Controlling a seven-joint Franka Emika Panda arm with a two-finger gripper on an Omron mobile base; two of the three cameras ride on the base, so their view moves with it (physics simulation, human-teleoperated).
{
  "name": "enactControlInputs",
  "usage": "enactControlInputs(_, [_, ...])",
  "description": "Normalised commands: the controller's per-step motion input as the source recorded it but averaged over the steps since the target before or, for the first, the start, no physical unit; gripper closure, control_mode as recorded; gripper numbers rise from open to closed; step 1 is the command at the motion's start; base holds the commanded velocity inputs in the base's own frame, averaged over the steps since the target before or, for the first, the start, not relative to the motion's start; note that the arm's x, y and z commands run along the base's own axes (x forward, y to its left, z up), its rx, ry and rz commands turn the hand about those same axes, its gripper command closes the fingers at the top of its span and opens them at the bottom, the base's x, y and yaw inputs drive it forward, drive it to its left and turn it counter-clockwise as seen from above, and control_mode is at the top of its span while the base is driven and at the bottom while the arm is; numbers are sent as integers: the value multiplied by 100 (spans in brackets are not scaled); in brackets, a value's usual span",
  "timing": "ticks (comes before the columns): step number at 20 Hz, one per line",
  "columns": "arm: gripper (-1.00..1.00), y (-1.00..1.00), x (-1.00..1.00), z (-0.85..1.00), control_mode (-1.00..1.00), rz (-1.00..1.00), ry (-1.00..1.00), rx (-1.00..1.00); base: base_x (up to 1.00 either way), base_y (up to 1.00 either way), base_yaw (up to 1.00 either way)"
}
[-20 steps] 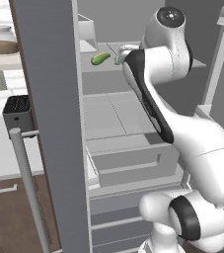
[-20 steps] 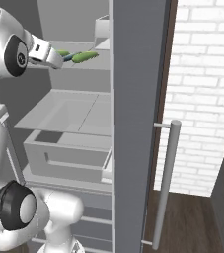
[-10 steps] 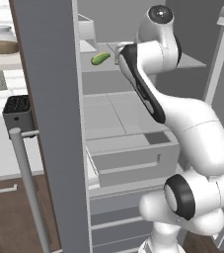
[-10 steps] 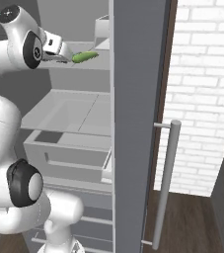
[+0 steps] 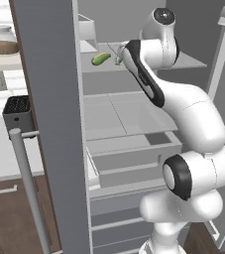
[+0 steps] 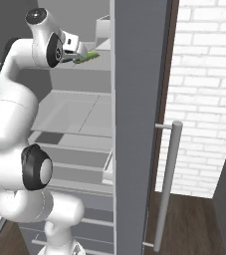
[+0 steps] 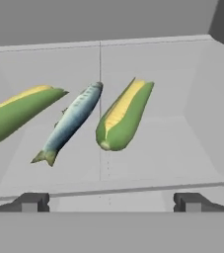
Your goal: Place one corn and one fish in each tupperware on the nearby counter, to pack two identical lunches.
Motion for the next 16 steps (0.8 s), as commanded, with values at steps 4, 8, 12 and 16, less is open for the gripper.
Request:
enactControlInputs(4, [-100, 0, 47, -16, -100, 0, 0, -1, 0, 0, 0])
enactControlInputs(8, [-100, 0, 31, -19, -100, 0, 0, -1, 0, 0, 0])
enactControlInputs(12, [-100, 0, 36, -24, -100, 0, 0, 0, 0, 0, 0])
enactControlInputs(16, [-100, -1, 27, -1, -100, 0, 0, -3, 0, 0, 0])
